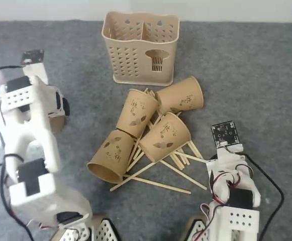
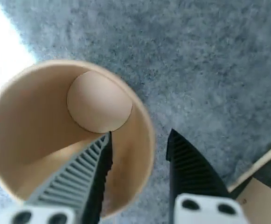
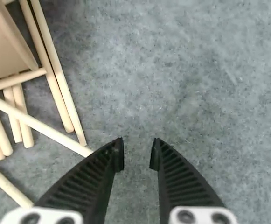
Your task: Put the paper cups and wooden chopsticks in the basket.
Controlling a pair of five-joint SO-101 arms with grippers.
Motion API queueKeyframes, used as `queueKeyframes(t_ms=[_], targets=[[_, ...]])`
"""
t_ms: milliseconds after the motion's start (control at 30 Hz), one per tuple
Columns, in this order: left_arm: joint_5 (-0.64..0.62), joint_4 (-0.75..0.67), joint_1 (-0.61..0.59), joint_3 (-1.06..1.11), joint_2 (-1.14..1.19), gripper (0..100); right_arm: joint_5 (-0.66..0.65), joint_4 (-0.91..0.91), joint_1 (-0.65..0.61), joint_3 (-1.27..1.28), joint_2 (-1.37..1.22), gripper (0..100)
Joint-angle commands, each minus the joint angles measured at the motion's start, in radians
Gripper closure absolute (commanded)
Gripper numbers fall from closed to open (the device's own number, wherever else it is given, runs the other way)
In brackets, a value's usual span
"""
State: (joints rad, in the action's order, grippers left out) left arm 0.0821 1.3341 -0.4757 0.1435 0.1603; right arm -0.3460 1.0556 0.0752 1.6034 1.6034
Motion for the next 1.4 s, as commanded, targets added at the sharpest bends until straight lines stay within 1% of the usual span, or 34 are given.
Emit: queueKeyframes(t_ms=[0, 33, 100, 233, 400, 500, 600, 667, 767, 867, 1033, 1133, 1233, 1300, 1367], targets=[[0.006, -0.057, 0.008, -0.058, 0.020, 95, 0.014, -0.025, 0.007, -0.040, 0.008, 90.0], [0.006, -0.071, 0.009, -0.056, 0.034, 100, 0.014, -0.025, 0.007, -0.040, 0.008, 90.0], [0.006, -0.083, 0.023, -0.054, 0.061, 98, 0.014, -0.025, 0.008, -0.040, 0.008, 90.0], [0.003, -0.071, 0.064, -0.059, 0.063, 99, 0.014, -0.025, 0.010, -0.041, 0.008, 90.1], [-0.081, 0.009, 0.138, -0.091, -0.097, 99, 0.014, -0.044, 0.010, -0.038, 0.008, 90.1], [-0.104, 0.048, 0.196, -0.124, -0.227, 99, 0.014, -0.047, 0.012, -0.038, 0.008, 90.1], [-0.140, 0.063, 0.265, -0.188, -0.321, 99, 0.014, -0.047, 0.012, -0.038, 0.008, 90.1], [-0.167, 0.087, 0.315, -0.252, -0.334, 99, 0.014, -0.047, 0.012, -0.038, 0.008, 90.1], [-0.199, 0.150, 0.376, -0.387, -0.285, 99, 0.014, -0.047, 0.012, -0.038, 0.008, 90.1], [-0.233, 0.150, 0.427, -0.576, -0.201, 99, 0.014, -0.047, 0.010, -0.037, 0.008, 90.1], [-0.262, 0.170, 0.566, -1.001, 0.032, 99, 0.011, -0.041, 0.012, -0.037, 0.008, 90.2], [-0.315, 0.239, 0.629, -1.288, 0.167, 99, 0.006, -0.048, 0.010, -0.020, 0.008, 90.2], [-0.324, 0.304, 0.692, -1.529, 0.275, 99, 0.006, -0.048, 0.005, -0.017, 0.008, 90.2], [-0.327, 0.313, 0.726, -1.613, 0.322, 99, 0.006, -0.048, 0.005, -0.017, 0.008, 90.2], [-0.328, 0.281, 0.740, -1.638, 0.344, 99, 0.006, -0.048, 0.005, -0.015, 0.008, 90.2]])
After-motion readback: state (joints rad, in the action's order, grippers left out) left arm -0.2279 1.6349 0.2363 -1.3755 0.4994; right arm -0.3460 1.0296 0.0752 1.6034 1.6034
